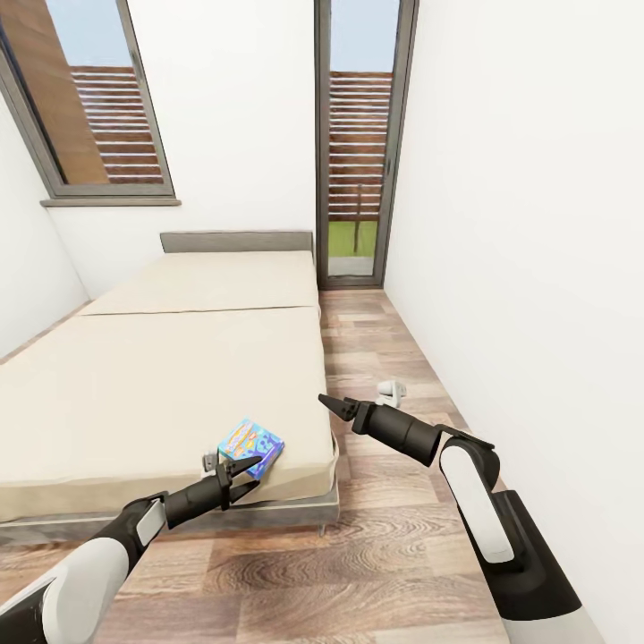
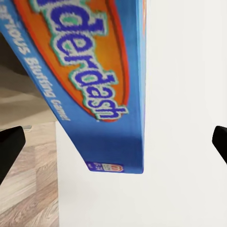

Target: Put all the toys in the child's room - the three board games (two on the bed and one on the table), the two jigsaw puzzles on the table, and the tennis ball on the table - inside the toy box on the table in the child's room.

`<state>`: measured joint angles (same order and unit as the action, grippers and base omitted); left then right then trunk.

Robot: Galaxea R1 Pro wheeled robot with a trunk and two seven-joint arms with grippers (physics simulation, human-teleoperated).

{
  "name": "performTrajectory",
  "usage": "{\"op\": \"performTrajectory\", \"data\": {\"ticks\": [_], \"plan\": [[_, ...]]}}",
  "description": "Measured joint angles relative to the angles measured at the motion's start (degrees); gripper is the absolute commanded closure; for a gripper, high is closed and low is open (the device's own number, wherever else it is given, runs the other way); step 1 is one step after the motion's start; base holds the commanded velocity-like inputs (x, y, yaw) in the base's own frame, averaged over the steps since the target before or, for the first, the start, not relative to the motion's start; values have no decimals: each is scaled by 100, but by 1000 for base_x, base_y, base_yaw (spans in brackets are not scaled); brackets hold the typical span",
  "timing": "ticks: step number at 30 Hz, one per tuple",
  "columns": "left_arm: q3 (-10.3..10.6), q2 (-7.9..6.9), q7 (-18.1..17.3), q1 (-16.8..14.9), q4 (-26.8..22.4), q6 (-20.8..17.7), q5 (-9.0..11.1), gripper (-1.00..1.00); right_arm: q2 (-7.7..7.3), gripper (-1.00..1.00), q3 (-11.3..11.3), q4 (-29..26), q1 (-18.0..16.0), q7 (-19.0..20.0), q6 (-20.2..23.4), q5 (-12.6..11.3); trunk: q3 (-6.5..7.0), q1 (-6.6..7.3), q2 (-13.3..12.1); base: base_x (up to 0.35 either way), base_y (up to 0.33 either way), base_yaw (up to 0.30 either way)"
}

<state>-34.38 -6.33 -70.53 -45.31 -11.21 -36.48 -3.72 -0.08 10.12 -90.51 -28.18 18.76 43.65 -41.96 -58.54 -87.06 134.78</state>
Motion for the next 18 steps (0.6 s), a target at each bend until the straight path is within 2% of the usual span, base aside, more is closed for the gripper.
{"op": "performTrajectory", "data": {"ticks": [18], "plan": [[1, -1, -9, 0, 0, 5, -3, -100, 7, -100, 1, 0, 0, -11, -10, 15, 0, 0, 0, 0, 0, 0]]}}
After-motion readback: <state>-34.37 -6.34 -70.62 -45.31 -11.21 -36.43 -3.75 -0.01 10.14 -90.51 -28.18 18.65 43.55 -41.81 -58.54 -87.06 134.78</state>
